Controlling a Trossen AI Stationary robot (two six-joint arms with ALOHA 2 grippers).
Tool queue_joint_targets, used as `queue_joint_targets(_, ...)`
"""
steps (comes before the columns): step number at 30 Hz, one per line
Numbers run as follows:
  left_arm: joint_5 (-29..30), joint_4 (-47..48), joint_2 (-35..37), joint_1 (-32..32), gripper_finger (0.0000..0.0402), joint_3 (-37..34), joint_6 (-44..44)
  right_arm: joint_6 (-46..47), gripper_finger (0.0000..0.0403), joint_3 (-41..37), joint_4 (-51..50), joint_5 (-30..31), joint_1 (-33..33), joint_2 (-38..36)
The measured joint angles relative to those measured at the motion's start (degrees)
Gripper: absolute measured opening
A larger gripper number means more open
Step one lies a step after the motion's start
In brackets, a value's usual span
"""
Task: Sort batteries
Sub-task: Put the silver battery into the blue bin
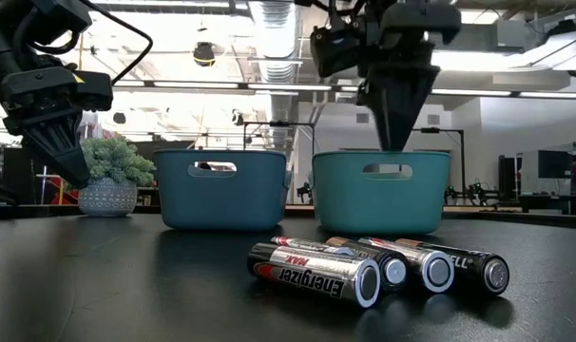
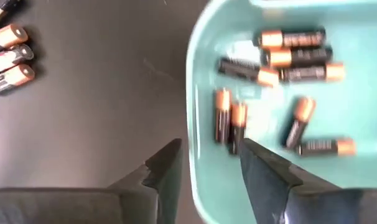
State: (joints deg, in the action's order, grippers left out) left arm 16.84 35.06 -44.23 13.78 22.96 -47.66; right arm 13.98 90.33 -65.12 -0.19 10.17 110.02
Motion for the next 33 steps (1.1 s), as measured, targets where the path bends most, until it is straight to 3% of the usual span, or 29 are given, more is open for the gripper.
queue_joint_targets(4,0.0,-0.02,0.01,0.0,0.0148,0.0,0.0,4.59,0.0181,3.32,-5.9,-0.02,-0.27,-0.13)
queue_joint_targets(11,-0.02,-0.1,0.01,0.0,0.0148,0.0,-0.05,14.48,0.0162,3.69,-6.73,0.62,1.68,-5.37)
queue_joint_targets(15,-0.42,-0.18,0.0,0.0,0.0148,0.0,1.11,23.32,0.0144,3.69,-7.59,6.58,4.24,-10.45)
queue_joint_targets(21,-9.67,-6.18,-0.01,1.05,0.0148,0.0,8.07,42.83,0.0124,3.69,-12.46,15.07,10.7,-17.72)
queue_joint_targets(25,-10.42,-10.56,0.0,3.88,0.0148,0.0,11.03,59.98,0.0119,3.69,-19.35,21.09,17.48,-19.99)
queue_joint_targets(28,-10.4,-12.48,-0.02,6.18,0.0148,0.0,11.28,74.76,0.0118,3.25,-24.93,21.5,23.07,-19.87)
queue_joint_targets(33,-9.86,-14.11,0.0,10.49,0.0148,0.0,9.38,94.51,0.0118,-2.56,-23.35,21.53,31.74,-19.43)
